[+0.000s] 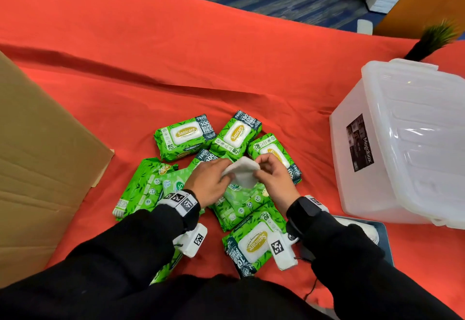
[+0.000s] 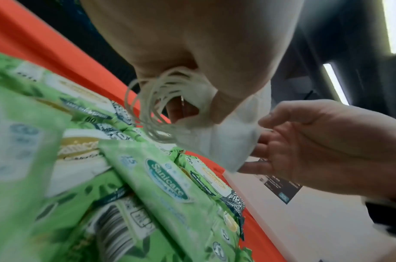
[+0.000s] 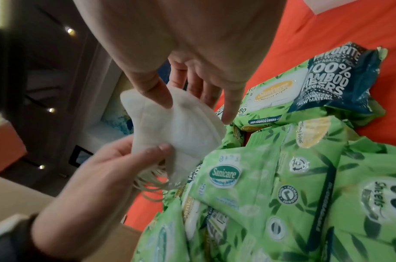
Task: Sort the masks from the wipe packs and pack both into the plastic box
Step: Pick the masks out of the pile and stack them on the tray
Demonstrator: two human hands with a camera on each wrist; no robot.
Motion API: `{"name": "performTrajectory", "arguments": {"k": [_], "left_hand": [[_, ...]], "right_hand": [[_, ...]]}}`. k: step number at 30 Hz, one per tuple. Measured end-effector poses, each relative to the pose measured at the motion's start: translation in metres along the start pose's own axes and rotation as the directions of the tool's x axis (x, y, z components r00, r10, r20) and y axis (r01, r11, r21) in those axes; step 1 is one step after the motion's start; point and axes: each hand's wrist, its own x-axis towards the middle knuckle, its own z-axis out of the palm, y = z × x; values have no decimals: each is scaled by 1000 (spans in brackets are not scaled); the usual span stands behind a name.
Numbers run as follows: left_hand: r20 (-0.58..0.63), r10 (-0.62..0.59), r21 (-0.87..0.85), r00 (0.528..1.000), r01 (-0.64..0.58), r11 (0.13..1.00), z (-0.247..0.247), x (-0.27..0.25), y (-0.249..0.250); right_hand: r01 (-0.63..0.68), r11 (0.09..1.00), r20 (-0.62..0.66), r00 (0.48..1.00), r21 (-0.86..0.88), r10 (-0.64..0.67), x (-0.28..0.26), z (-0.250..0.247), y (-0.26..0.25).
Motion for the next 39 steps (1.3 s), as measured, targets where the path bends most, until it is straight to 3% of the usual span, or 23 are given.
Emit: {"name": "performTrajectory", "arguments": {"k": [3,7,11,16,18,23,29,33,39], "left_hand": [[-43,58,149,997,-51,988,-2,8,6],[69,-6,283,998,-14,959,14,10,-4],[82,-14,236,997,-5,972,12,11,-11],[203,-85,207,976,42,977,10,17,-19],[262,-112,285,958,34,958,11,20,-16],[250,-130,323,960,44,945,-5,18,-3],[280,-111,67,954,96,993,-28,0,28],[353,-65,-108,933,110,988,-13,-12,67],[425,-68,-226,903,179,958,45,-10,161]], "right_hand": [[33,983,7,999,-181,-32,5,10,8],[-1,929,-27,1000,-370,-10,8,23,24],[-6,875,-30,1000,-483,-10,9,26,30],[32,812,27,999,-583,-20,10,25,27],[46,778,40,999,-627,-27,12,25,23],[12,754,0,1000,-657,-16,5,14,3],[23,806,66,998,-591,20,-29,-20,-18],[24,817,104,994,-576,44,-61,-58,-22],[-82,849,-55,997,-522,62,-124,-144,-17]]}}
